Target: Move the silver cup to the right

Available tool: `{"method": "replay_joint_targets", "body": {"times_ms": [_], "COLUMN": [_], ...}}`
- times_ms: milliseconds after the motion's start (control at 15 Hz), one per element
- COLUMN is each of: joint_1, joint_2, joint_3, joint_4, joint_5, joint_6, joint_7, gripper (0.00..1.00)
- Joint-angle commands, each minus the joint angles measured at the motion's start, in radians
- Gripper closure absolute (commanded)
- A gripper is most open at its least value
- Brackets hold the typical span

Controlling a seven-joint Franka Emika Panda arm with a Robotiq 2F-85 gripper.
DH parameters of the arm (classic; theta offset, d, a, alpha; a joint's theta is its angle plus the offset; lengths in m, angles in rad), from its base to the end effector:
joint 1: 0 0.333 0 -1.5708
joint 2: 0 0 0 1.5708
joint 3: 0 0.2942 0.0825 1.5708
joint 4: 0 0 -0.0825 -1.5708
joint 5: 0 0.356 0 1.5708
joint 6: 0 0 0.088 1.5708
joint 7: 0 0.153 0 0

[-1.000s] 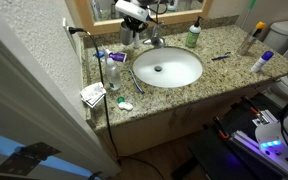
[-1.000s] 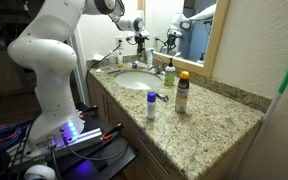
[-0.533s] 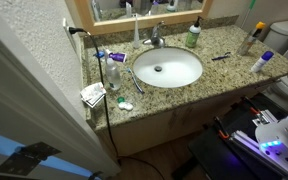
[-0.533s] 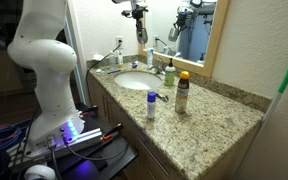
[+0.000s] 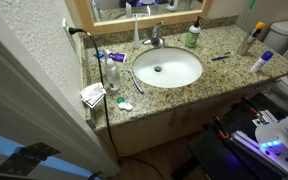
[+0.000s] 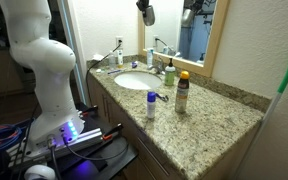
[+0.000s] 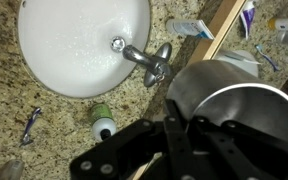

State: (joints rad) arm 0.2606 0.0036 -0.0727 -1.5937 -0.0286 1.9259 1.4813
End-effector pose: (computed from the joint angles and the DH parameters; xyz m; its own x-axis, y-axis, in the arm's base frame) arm 0.5648 0.1042 0.5836 0.2697 -0.9612 0.0576 -0.9075 -0.2737 -0.3187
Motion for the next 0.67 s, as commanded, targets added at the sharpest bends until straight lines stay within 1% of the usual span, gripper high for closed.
{"method": "replay_joint_targets", "body": {"times_ms": [0, 67, 200, 333, 600], "joint_1": [-0.062, -0.067, -0.11, -0.157, -0.273], "joint_2": [-0.005, 0.046, 0.091, 0.088, 0.035], "joint_3": [0.063, 0.069, 0.056, 0.027, -0.034], "joint_4": [-0.007, 0.023, 0.048, 0.037, -0.028], "joint_5": [0.001, -0.057, -0.11, -0.097, 0.005], "joint_6": [-0.001, -0.002, 0.008, -0.004, 0.009], "joint_7": [0.003, 0.066, 0.157, 0.2, 0.229], "gripper": [0.98, 0.98, 0.98, 0.98, 0.98]}}
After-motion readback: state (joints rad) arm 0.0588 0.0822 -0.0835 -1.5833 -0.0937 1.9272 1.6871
